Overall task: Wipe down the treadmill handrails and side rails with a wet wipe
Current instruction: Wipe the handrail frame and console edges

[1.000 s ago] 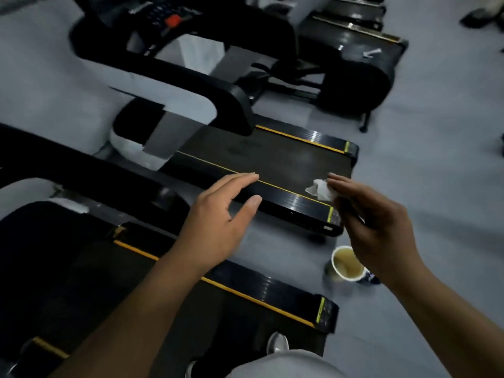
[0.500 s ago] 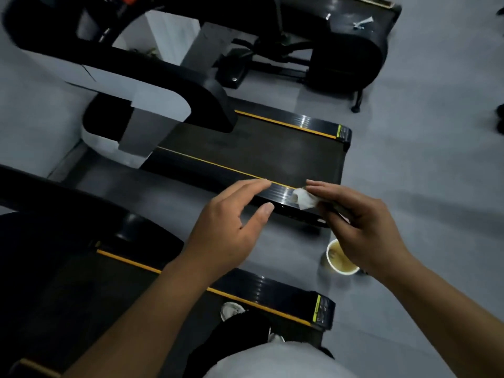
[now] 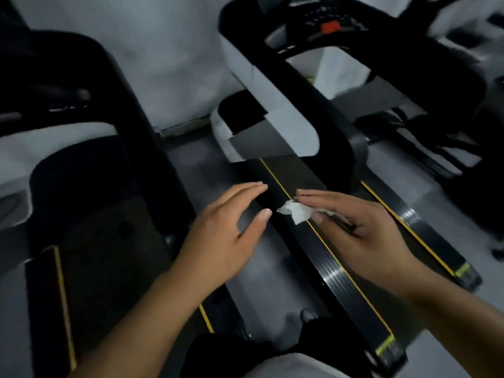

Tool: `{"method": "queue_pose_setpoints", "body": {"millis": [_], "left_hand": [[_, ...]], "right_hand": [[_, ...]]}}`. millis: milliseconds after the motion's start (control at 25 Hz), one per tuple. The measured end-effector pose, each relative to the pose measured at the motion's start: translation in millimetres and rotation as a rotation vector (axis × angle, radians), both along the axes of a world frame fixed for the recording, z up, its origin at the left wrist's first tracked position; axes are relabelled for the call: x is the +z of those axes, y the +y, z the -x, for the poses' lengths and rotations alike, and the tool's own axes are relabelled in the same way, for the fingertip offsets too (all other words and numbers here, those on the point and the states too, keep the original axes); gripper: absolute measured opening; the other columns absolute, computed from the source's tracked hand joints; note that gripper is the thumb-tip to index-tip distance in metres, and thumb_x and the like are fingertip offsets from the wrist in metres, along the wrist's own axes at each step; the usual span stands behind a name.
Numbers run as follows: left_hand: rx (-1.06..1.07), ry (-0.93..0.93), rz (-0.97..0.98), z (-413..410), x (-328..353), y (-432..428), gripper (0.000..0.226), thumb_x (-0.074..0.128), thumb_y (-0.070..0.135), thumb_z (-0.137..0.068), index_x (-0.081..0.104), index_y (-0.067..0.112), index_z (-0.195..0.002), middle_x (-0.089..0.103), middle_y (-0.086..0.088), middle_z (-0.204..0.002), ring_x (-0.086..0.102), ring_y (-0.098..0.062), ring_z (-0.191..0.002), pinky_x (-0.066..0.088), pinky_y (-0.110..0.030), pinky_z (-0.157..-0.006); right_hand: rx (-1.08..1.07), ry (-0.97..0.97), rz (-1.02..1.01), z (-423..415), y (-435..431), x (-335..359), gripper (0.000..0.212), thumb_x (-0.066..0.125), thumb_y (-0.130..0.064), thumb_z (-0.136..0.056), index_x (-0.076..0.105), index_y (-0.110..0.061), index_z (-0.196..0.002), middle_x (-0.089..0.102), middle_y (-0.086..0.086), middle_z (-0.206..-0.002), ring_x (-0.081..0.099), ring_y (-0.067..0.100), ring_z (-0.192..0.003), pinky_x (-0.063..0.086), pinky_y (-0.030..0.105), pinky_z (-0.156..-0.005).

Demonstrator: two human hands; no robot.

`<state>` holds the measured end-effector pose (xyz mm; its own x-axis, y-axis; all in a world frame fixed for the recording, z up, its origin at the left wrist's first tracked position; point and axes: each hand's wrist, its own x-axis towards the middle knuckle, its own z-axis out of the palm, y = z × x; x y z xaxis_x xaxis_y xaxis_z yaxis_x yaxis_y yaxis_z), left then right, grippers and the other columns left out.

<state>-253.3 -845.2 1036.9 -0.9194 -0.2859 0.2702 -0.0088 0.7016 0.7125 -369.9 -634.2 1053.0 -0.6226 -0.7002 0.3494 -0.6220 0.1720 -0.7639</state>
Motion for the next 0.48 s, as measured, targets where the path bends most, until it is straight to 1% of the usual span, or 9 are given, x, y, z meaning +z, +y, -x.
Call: {"method": "queue_pose_setpoints", "body": {"millis": [120,200,240,320,400,480], "left_hand": [[0.163,0.022,0.083,41.7,-64.6,-7.8,0.046,0.056,0.042,-0.103,0.057,0.023,-0.145,0.054,0.012,-0.148,0.047,-0.002,-0.136,0.031,-0.012,-0.114],[0.321,0.07,0.141,73.9,-126.2,-1.6,0.047,0.058,0.04,-0.102,0.057,0.019,-0.144,0.054,0.006,-0.148,0.049,-0.006,-0.136,0.031,-0.009,-0.112],[0.395,0.089,0.15,88.8,-156.6,5.5,0.047,0.06,0.038,-0.102,0.059,0.017,-0.143,0.055,0.004,-0.148,0.05,-0.007,-0.135,0.032,-0.01,-0.112],[0.496,0.114,0.12,113.2,-192.3,19.6,0.043,0.063,0.032,-0.102,0.061,0.013,-0.14,0.058,0.0,-0.145,0.053,-0.007,-0.134,0.036,-0.017,-0.114],[0.6,0.137,0.094,113.3,-202.2,38.8,0.041,0.064,0.028,-0.101,0.063,0.011,-0.138,0.06,-0.001,-0.142,0.055,-0.008,-0.132,0.041,-0.027,-0.114],[0.699,0.145,0.082,101.3,-200.4,57.8,0.04,0.063,0.027,-0.102,0.063,0.01,-0.138,0.061,-0.001,-0.14,0.056,-0.007,-0.132,0.045,-0.032,-0.112]], "right_hand": [[0.16,0.0,0.031,68.8,-21.9,-75.1,0.029,0.066,0.004,-0.096,0.073,-0.008,-0.121,0.071,-0.001,-0.129,0.065,0.011,-0.124,0.05,0.032,-0.108],[0.31,0.088,0.067,120.3,-33.3,-134.8,0.028,0.066,-0.001,-0.097,0.072,-0.011,-0.123,0.07,-0.003,-0.131,0.064,0.01,-0.126,0.047,0.03,-0.109],[0.372,0.12,0.063,145.2,-36.7,-159.5,0.029,0.066,-0.003,-0.098,0.072,-0.012,-0.124,0.069,-0.004,-0.132,0.063,0.008,-0.126,0.046,0.028,-0.11],[0.445,0.135,0.052,186.3,-43.8,-183.7,0.03,0.065,-0.001,-0.098,0.071,-0.012,-0.126,0.067,-0.005,-0.132,0.061,0.004,-0.127,0.044,0.023,-0.11],[0.537,0.094,0.033,202.3,-43.1,-192.9,0.031,0.064,0.0,-0.097,0.07,-0.011,-0.126,0.066,-0.006,-0.133,0.061,0.003,-0.127,0.044,0.02,-0.109],[0.646,0.06,0.046,206.9,-43.7,-196.3,0.031,0.063,-0.001,-0.097,0.07,-0.011,-0.125,0.067,-0.004,-0.133,0.061,0.003,-0.127,0.043,0.02,-0.109]]}}
